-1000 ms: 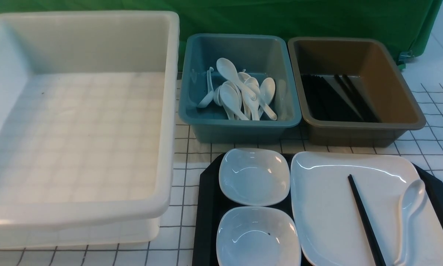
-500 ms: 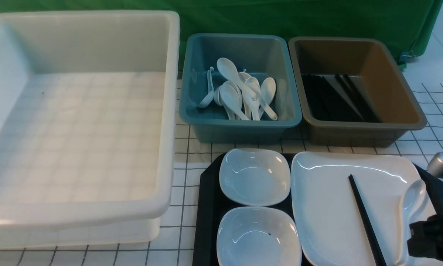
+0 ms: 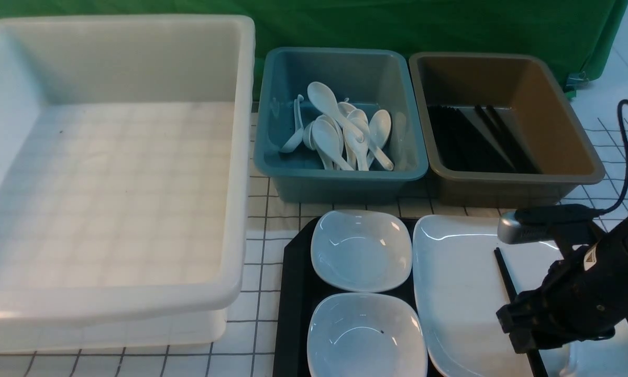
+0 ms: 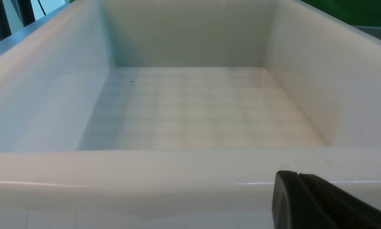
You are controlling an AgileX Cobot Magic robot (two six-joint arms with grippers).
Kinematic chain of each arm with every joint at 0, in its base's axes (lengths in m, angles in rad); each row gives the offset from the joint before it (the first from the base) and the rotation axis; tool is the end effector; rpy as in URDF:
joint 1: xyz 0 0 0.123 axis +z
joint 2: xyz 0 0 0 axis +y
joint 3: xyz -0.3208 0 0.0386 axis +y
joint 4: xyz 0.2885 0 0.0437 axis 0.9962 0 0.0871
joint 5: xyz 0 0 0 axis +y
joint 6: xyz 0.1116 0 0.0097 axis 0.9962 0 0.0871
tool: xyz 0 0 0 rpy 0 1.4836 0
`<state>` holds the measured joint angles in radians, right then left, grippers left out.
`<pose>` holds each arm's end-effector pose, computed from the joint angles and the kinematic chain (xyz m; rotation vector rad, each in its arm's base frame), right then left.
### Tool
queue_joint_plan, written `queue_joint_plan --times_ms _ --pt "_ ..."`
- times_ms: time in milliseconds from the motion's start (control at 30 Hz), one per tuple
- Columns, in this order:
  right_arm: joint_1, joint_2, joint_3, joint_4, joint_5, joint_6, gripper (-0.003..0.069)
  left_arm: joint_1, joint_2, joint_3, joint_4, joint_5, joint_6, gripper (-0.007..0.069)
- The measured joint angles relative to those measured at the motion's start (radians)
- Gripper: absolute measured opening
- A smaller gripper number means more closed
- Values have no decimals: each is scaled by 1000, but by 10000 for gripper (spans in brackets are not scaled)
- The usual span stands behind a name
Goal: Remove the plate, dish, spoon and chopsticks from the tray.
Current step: Use the right arm to grab a pair of chopsticks from the plate, then use the right arm to put the chopsticks into the small storage box on the right
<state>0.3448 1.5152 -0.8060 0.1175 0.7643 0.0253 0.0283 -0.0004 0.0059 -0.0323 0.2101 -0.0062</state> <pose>0.2688 0.1062 0.1810 -0.3589 2.9497 0.1808 0.0790 0.0015 0.1892 -0.0511 1.6983 -0.0128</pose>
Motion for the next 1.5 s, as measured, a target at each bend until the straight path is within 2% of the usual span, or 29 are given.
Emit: queue_joint_plan --times_ms 233,367,633,767,967,1167,1333,1500 --pt "5 67 0 -12 -1 4 351 0 0 0 0 0 0 22" --pt "5 83 0 -14 -1 1 322 0 0 0 0 0 0 22" --pt "5 95 0 -17 0 0 213 0 0 0 0 0 0 22" --pt "5 93 0 -17 16 -10 124 0 0 0 0 0 0 22" --pt "5 40 0 -17 51 -25 125 0 0 0 0 0 0 22" --pt "5 -114 -64 -17 113 -25 125 0 0 0 0 0 0 22" --pt "5 -185 -237 -28 95 -25 125 0 0 0 0 0 0 22" --pt "0 -118 -439 -71 5 -25 125 0 0 0 0 0 0 22"
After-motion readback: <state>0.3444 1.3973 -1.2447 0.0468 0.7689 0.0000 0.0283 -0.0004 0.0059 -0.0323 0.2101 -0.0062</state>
